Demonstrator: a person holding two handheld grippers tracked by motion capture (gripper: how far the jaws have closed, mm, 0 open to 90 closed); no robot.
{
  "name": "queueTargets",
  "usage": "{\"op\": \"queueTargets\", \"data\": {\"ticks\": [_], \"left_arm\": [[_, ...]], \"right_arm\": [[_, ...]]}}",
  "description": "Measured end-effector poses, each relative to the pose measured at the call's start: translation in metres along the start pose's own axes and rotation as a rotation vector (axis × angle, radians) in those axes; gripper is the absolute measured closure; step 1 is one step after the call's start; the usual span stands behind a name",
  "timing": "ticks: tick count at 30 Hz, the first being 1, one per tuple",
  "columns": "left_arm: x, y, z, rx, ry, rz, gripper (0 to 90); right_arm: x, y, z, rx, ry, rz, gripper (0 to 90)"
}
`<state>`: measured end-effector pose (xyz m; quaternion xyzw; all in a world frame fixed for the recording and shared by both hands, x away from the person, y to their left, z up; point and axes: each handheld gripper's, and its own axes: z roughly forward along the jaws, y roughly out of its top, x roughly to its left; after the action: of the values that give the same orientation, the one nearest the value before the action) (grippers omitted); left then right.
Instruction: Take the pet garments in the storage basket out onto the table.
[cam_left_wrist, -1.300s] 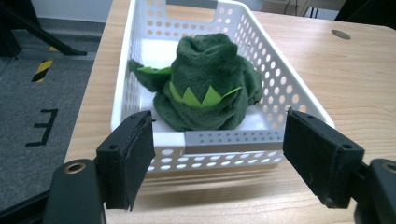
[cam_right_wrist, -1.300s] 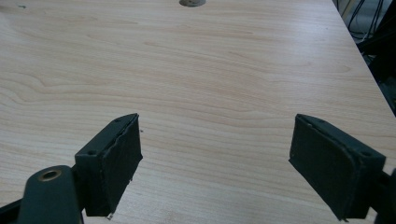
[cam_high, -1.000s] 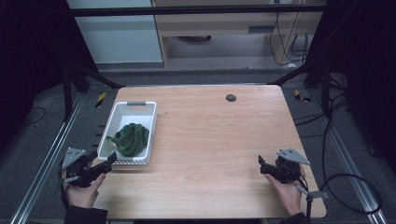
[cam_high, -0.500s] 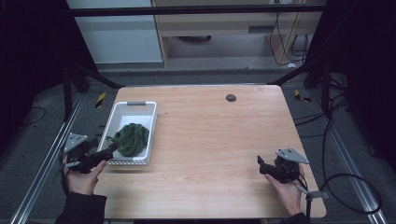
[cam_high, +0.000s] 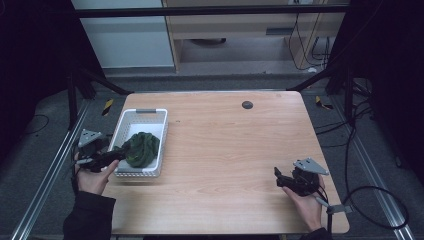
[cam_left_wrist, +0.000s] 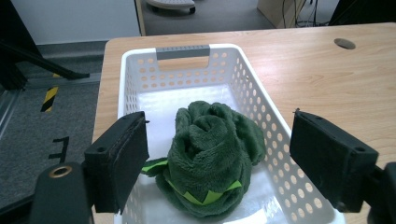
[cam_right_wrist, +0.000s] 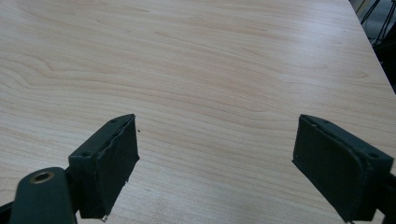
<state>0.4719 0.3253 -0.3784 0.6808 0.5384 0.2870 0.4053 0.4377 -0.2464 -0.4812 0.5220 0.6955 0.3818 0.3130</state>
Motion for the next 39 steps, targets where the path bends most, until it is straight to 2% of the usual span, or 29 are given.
{"op": "queueTargets", "data": {"ticks": [24, 39], "left_arm": [[0.001, 0.011, 0.040, 0.159, 0.022, 0.033, 14.2], [0.001, 0.013, 0.056, 0.242, 0.042, 0.051, 12.2]], "right_arm": [[0.001, 0.000, 0.002, 0.021, 0.006, -0.013, 13.2], [0.002, -0.001, 0.005, 0.041, 0.011, -0.019, 12.9]]}}
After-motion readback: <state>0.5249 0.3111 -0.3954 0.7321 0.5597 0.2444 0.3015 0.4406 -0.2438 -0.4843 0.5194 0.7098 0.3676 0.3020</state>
